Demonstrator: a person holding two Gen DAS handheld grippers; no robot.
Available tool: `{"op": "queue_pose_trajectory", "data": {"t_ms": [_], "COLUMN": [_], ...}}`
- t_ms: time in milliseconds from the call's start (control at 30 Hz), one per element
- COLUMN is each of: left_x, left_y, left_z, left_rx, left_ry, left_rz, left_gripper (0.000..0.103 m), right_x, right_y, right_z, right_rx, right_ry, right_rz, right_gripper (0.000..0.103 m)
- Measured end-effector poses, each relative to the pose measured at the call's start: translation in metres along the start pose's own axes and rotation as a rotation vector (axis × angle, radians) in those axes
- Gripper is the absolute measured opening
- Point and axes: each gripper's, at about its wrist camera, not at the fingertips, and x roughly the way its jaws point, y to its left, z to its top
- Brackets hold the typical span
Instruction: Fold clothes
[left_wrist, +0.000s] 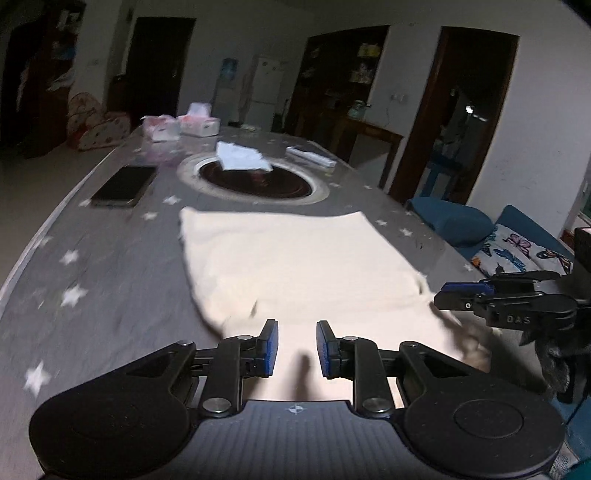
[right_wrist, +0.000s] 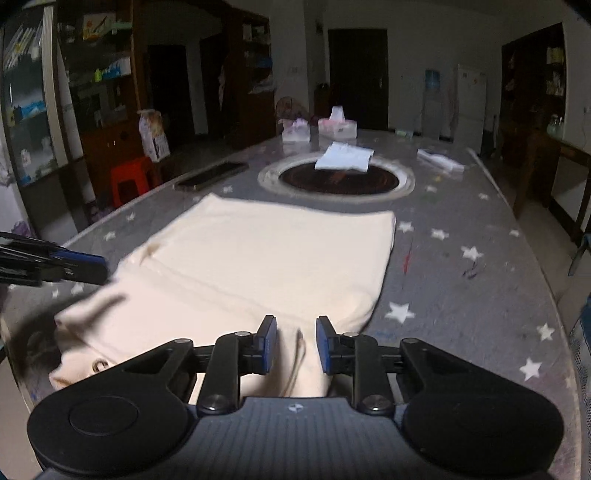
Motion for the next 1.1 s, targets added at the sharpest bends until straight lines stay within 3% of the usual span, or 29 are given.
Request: {"op": "queue_pose_trajectory", "data": {"t_ms": [233, 367, 533, 667, 867, 1100], "left_x": [0.033, 0.022, -0.002, -0.027, -0.057, -0.046], "left_y": [-0.004, -0.001, -0.009, -0.022, -0.044, -0.062], "left_z": [0.006, 0.004, -0.003, -0.018, -0.041, -0.063], "left_rx": [0.050, 0.045, 0.115, 0.217, 0.441, 0.631], "left_ry": [0.037, 0.028, 0.031, 0.045, 0.052, 0.023], "left_rz": [0.001, -0.002, -0.029, -0.061, -0.078, -0.108], "left_gripper": [0.025, 0.025, 0.027, 0.043, 0.045, 0.045], "right_x": [0.008, 0.015, -0.002, 0.001, -0.006, -0.024], "right_y": [0.011, 0.009, 0.014, 0.023, 0.029, 0.032], "right_z": [-0.001, -0.007, -0.008, -0.017, -0.023, -0.025], "right_rx": [-0.066, -0.091, -0.125, -0.173, -0.223, -0.290], "right_ry": [0.008, 0.037, 0.014, 0.051, 0.063, 0.081], "right_rz": [0.041, 0.025, 0.048, 0.081, 0.089, 0.093], "right_gripper": [0.022, 0.021, 0.022, 0.022, 0.022, 0.032]}}
